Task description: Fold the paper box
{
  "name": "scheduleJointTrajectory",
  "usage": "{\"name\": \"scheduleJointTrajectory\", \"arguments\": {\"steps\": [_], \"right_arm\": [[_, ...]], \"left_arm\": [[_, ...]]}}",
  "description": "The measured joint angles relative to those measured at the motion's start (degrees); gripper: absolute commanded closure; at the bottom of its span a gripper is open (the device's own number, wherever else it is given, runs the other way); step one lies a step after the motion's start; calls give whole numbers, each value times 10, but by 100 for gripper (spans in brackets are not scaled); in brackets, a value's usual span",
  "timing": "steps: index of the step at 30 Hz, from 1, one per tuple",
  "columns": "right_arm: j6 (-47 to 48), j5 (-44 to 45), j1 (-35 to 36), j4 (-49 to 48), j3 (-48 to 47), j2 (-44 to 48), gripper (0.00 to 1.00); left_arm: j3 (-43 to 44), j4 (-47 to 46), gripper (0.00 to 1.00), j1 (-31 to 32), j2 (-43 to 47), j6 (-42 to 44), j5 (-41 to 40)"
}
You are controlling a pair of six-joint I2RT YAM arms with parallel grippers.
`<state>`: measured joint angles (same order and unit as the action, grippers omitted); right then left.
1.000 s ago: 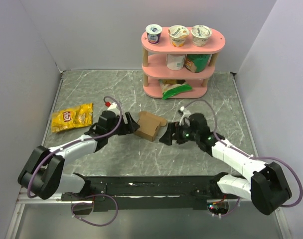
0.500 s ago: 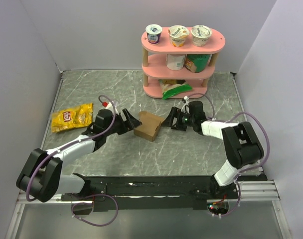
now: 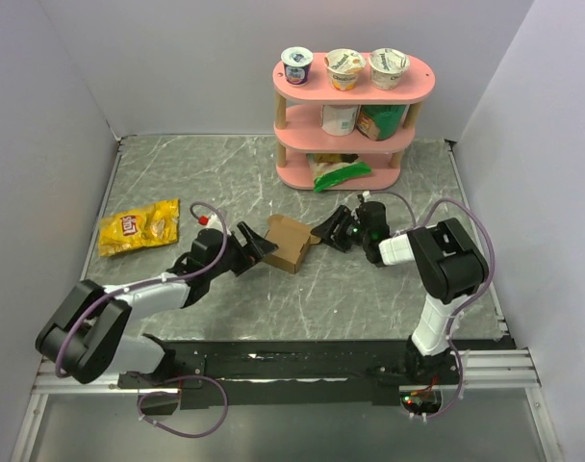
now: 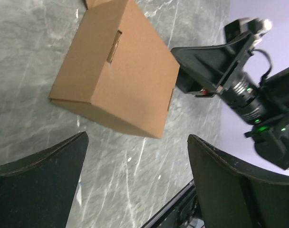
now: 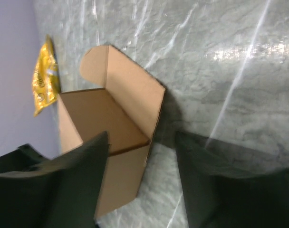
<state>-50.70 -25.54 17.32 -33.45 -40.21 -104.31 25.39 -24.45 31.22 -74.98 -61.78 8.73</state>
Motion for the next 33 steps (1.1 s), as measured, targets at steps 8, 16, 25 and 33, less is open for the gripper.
{"name": "scheduleJointTrajectory", "arguments": {"steps": [8, 16, 25, 33], "right_arm": [[-24, 16, 23, -18, 8, -20, 100], [-78, 113, 73, -61, 127, 64, 95], [-147, 185, 200, -52, 249, 232, 8], [-21, 251, 150, 132, 307, 568, 0]], "left_arm": [[-7, -82, 12, 0, -72, -30, 1], [-7, -129, 15, 0, -120, -47, 5], [5, -133, 8, -1, -141, -21, 6], [42, -94, 11, -25, -141, 59, 22]]}}
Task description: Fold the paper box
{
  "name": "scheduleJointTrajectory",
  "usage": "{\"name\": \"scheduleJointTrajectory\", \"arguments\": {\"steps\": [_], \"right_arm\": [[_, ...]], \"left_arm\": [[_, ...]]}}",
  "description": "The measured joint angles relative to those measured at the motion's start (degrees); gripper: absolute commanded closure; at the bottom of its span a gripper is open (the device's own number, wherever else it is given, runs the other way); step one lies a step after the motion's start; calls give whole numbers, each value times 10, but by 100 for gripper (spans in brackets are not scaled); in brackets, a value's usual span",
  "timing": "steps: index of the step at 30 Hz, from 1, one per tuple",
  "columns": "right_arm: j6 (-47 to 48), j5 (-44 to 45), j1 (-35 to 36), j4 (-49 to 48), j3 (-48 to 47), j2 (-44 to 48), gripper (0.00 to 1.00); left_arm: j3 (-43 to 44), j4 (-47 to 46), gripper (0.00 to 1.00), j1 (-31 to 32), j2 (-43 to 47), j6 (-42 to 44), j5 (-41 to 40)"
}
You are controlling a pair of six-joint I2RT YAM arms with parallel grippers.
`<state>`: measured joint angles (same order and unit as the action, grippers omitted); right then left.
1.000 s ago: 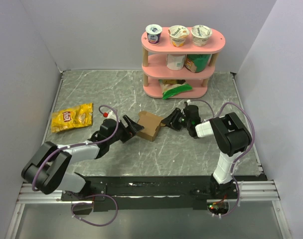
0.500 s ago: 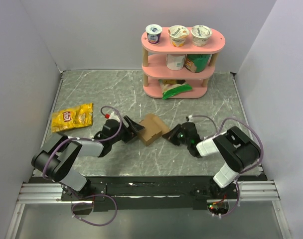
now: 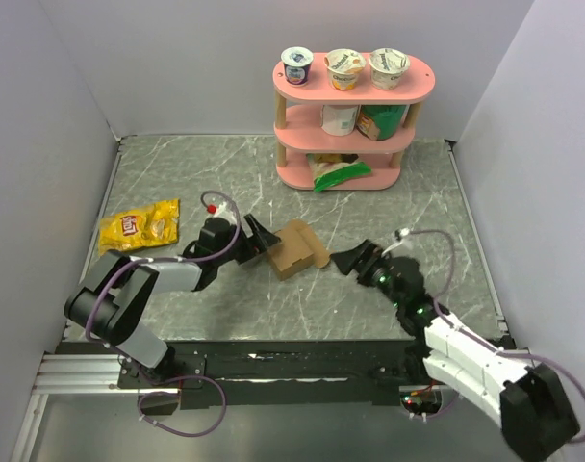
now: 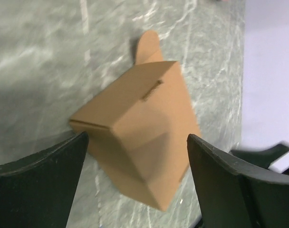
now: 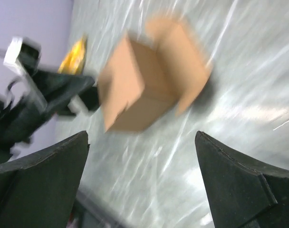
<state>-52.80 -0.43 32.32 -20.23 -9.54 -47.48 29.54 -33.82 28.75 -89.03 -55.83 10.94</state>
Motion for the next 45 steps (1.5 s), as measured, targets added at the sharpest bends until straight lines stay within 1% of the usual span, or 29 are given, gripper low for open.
{"name": "scheduleJointTrajectory", "arguments": {"steps": [2, 3, 5, 6, 8, 9, 14, 15, 19, 26, 30, 31, 34, 38, 45], "right_arm": [[56, -33, -70, 25, -19, 15, 0], [89, -62, -113, 38, -38, 0, 0], [144, -110, -165, 53, -75, -43, 1], [170, -135, -179, 55, -96, -74, 1], [216, -191, -190, 56, -131, -122, 1], [234, -217, -194, 55, -146, -162, 2], [299, -335, -196, 42, -233, -291, 3], [308, -353, -196, 38, -250, -315, 6], [334, -408, -196, 33, -309, -403, 6], [351, -436, -202, 47, -348, -495, 7], [354, -436, -213, 52, -358, -527, 7], [354, -436, -214, 56, -363, -534, 8], [356, -432, -214, 75, -388, -552, 7], [360, -425, -211, 91, -420, -572, 8], [355, -440, -210, 87, -420, -576, 8]], "left_arm": [[23, 20, 12, -2, -1, 16, 9], [32, 26, 13, -2, -1, 21, 13], [36, 33, 16, -2, 0, 25, 14], [36, 45, 17, -2, 1, 26, 14], [34, 62, 21, -2, 2, 27, 13], [32, 64, 22, -2, 2, 27, 13], [24, 53, 28, -2, -7, 38, 29], [25, 46, 28, -2, -13, 41, 35], [38, 13, 28, -2, -55, 54, 70], [62, 10, 28, -2, -72, 87, 81], [79, 22, 38, -3, -79, 115, 83], [85, 23, 43, -3, -82, 121, 85], [101, 25, 48, -5, -90, 137, 91], [110, 26, 51, -6, -93, 149, 97], [110, 26, 54, -10, -93, 151, 103]]}}
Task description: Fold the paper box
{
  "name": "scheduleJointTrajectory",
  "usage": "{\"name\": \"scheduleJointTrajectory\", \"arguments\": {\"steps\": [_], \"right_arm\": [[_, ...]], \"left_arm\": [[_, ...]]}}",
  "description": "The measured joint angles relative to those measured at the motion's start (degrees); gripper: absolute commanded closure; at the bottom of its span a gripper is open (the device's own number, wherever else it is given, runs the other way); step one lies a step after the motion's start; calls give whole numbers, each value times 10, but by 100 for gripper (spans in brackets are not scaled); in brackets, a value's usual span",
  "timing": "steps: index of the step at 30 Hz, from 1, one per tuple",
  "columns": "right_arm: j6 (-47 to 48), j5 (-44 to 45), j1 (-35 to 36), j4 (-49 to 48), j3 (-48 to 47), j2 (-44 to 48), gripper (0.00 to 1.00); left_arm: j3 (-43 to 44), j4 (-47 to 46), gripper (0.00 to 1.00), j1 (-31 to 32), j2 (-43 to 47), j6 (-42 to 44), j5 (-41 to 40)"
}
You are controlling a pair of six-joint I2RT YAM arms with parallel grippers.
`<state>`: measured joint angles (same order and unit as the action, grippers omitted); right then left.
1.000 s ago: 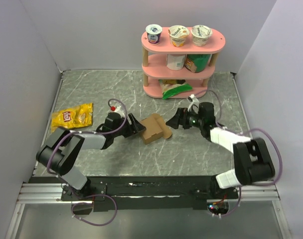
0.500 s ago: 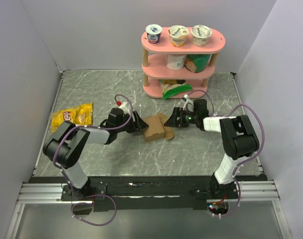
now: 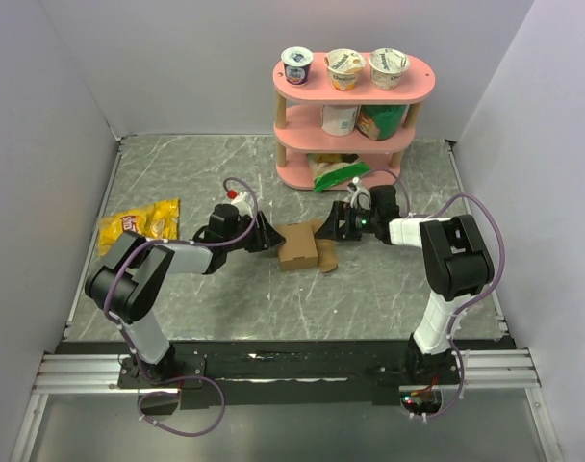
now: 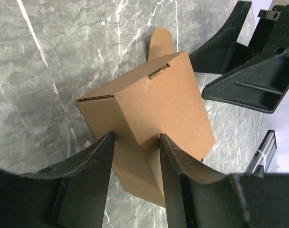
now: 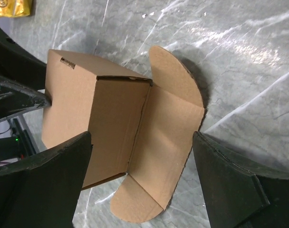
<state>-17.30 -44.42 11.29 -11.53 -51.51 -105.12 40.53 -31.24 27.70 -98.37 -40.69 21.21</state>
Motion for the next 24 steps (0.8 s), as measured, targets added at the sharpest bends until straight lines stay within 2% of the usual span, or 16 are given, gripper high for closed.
{"name": "scheduleJointTrajectory", "arguments": {"steps": [8, 12, 17, 21, 24], "right_arm": [[-65, -35, 0, -47, 43, 22, 8], [-95, -52, 1, -51, 56, 68, 8], [-106, -63, 0, -61, 54, 122, 4], [-80, -54, -14, -21, 20, 115, 8], [-53, -25, -32, 26, -28, 85, 23]], "left_arm": [[0, -3, 54, -4, 0, 0, 1], [0, -3, 54, -4, 0, 2, 1], [0, -3, 53, -5, 0, 14, 1], [7, 6, 54, -11, 0, 37, 11], [23, 28, 54, -17, -2, 67, 23]]}}
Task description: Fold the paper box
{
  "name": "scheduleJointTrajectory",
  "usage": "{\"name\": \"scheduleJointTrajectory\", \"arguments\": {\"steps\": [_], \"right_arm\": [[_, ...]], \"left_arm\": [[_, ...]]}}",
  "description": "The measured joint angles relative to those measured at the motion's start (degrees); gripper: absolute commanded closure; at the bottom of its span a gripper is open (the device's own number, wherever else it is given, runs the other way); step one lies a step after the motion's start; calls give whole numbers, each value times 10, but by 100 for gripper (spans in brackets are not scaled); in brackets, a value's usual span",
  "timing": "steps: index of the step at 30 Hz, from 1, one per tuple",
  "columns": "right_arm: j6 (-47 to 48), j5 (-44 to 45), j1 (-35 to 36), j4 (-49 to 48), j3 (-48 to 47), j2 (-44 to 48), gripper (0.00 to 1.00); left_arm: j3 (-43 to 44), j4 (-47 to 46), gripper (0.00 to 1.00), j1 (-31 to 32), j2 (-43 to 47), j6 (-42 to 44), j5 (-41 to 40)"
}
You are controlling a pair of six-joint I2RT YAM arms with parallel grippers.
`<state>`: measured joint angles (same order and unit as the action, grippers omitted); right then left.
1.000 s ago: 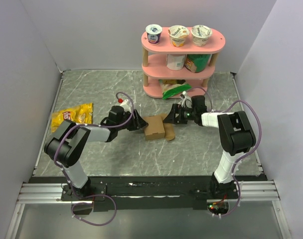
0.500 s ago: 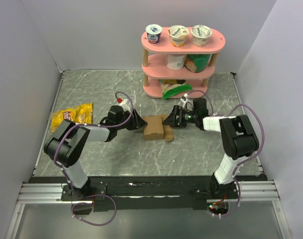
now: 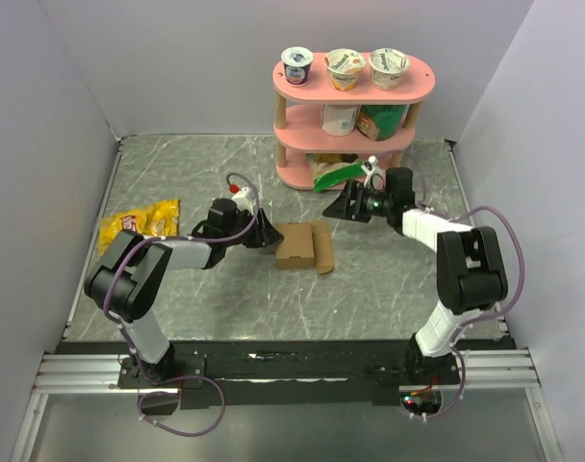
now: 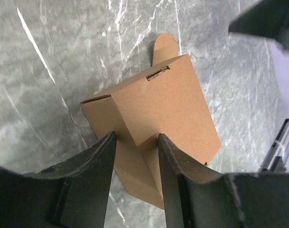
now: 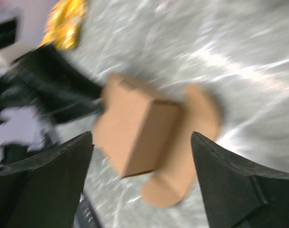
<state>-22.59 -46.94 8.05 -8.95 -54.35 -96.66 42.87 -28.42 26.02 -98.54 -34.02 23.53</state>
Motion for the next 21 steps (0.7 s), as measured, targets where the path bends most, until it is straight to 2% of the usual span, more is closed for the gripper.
{"name": "scheduleJointTrajectory", "arguments": {"steps": [1, 2, 5, 7, 14, 21], "right_arm": [[9, 14, -4, 12, -18, -14, 27], [14, 26, -7, 22, -35, -28, 36], [27, 59, -9, 48, -82, -68, 43], [32, 76, -9, 66, -107, -90, 43], [58, 98, -7, 94, -135, -141, 28], [66, 99, 0, 107, -146, -167, 28]], "left_arm": [[4, 4, 55, -1, -2, 5, 2], [12, 11, 54, -3, -6, 17, 7], [41, 31, 54, -7, -22, 40, 21], [57, 40, 54, -10, -32, 55, 30], [126, 86, 56, -20, -73, 113, 82], [199, 152, 56, -36, -115, 180, 156]]}}
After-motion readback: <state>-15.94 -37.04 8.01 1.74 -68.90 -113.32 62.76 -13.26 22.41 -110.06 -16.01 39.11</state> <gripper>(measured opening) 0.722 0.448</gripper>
